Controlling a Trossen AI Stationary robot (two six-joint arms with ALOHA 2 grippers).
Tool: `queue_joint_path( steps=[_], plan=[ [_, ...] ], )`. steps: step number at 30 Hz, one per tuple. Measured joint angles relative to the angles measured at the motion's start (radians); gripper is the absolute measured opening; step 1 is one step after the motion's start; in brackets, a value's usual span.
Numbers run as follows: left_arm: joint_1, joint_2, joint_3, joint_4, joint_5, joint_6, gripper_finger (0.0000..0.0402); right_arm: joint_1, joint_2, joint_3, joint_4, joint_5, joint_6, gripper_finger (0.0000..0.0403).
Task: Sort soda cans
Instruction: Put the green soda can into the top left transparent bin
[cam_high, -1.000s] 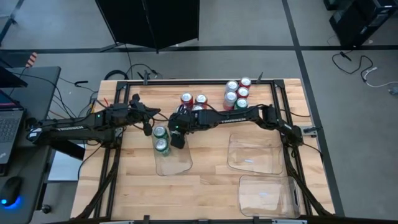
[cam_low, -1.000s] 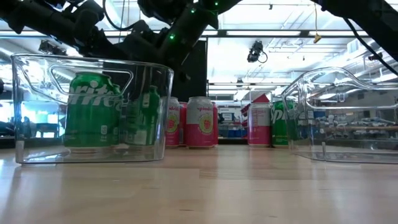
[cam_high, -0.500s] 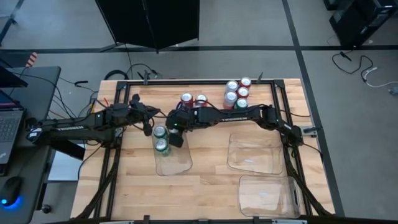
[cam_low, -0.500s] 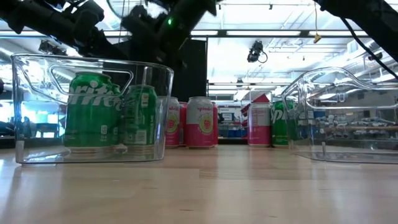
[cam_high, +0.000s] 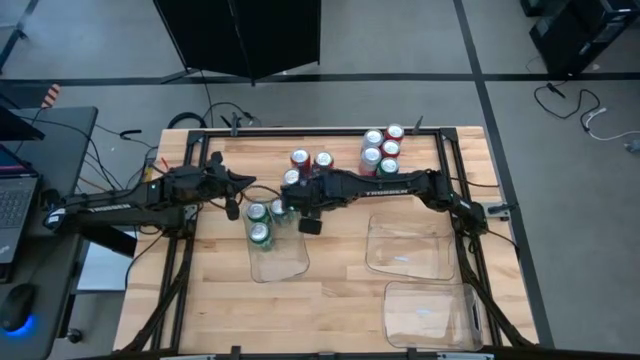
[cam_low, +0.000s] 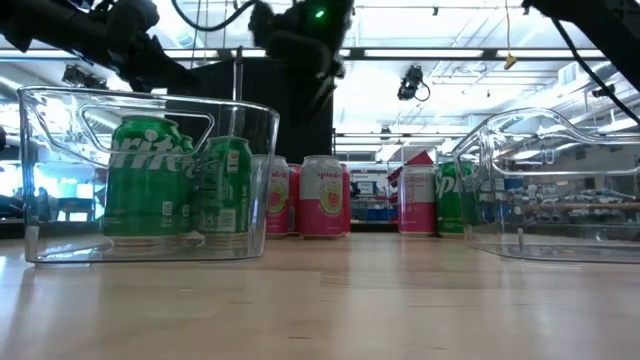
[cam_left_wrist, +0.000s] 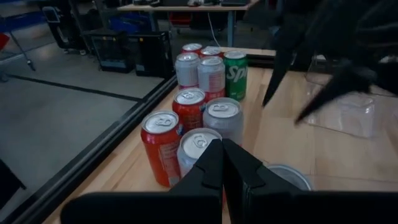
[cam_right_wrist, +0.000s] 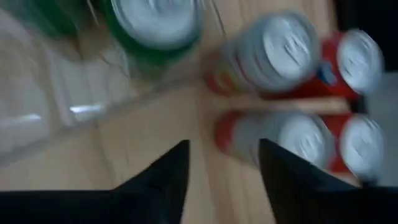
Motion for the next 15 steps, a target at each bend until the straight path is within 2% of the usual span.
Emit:
queue_joint_path(
  steps=[5,10,15],
  plan=[
    [0.0,-0.033,0.0,-0.035,0.0,-0.003,0.0003,0.013,-0.023,0.0,-0.102,0.082,0.081,0.0082],
    [0.0,-0.044,0.0,-0.056,0.0,-0.004,0.0003,0.016,-0.027,0.0,-0.139,0.148,0.139,0.0012],
    [0.0,-0.044,0.0,-0.069,0.0,-0.003,0.0003,0.015,-0.039,-0.072,-0.067,0.154,0.157,0.0009]
  ],
)
